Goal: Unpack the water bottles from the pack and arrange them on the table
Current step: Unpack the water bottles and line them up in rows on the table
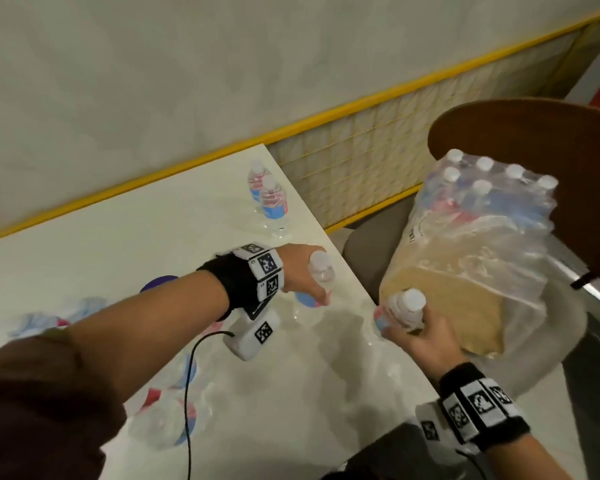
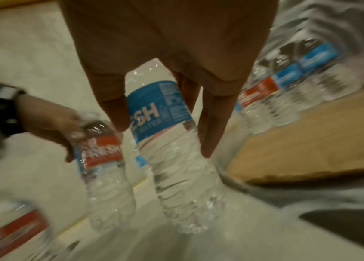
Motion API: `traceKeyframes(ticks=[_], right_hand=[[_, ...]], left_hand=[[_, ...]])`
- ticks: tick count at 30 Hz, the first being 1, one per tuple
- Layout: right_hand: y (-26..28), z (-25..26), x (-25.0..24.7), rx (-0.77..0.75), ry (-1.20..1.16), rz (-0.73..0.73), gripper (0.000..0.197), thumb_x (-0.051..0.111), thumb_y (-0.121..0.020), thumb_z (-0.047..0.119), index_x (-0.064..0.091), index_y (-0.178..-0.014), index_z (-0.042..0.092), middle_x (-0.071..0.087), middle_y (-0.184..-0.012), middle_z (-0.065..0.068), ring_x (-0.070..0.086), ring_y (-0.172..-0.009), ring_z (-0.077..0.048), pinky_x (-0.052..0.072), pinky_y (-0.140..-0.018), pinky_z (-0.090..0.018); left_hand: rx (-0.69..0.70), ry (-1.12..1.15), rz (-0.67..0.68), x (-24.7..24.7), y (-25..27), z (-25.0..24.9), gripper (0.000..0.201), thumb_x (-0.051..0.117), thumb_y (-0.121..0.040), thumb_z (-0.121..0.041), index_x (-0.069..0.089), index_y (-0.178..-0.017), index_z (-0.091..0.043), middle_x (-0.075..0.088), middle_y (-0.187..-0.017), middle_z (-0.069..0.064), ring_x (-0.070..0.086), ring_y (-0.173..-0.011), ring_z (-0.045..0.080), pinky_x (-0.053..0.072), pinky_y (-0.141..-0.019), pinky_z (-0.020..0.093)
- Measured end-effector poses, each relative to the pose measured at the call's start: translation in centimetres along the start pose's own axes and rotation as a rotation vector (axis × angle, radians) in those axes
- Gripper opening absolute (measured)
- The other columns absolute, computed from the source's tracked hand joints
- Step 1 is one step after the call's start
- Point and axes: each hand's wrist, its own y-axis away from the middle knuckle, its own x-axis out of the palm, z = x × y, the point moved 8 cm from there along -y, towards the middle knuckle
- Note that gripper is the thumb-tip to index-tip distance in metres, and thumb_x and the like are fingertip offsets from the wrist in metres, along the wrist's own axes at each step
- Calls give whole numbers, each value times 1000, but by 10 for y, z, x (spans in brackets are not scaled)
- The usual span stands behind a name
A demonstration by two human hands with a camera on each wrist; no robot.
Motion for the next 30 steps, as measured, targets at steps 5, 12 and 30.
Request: traceKeyframes(ticks=[5,12,30], right_hand=[[30,27,98,-156,236,346,58,79,-67,28,46,-114,37,61,-105,15,59,-95,-4,50,-72,-11],[38,56,200,-229,265,485,64,75,-71,31,42,-126,31,58,-118,9,56,-103,-12,48,-86,-26],[105,25,289,71,643,899,99,74,-73,46,12,-148,27,51,-133,-10,52,-116,-21,42,-94,-27]], left_hand=[[-162,-317,164,8,21,50,57,78,-67,-45,62,-113,-16,62,-119,1,62,-99,23,52,-68,22],[-213,-363,297,12,51,87,62,81,-62,-16,63,-122,-15,59,-109,-10,58,-101,17,50,-67,19],[-584,-28,-161,-62,229,278,56,55,-92,-36,34,-143,-26,29,-153,3,34,-137,23,29,-109,34]])
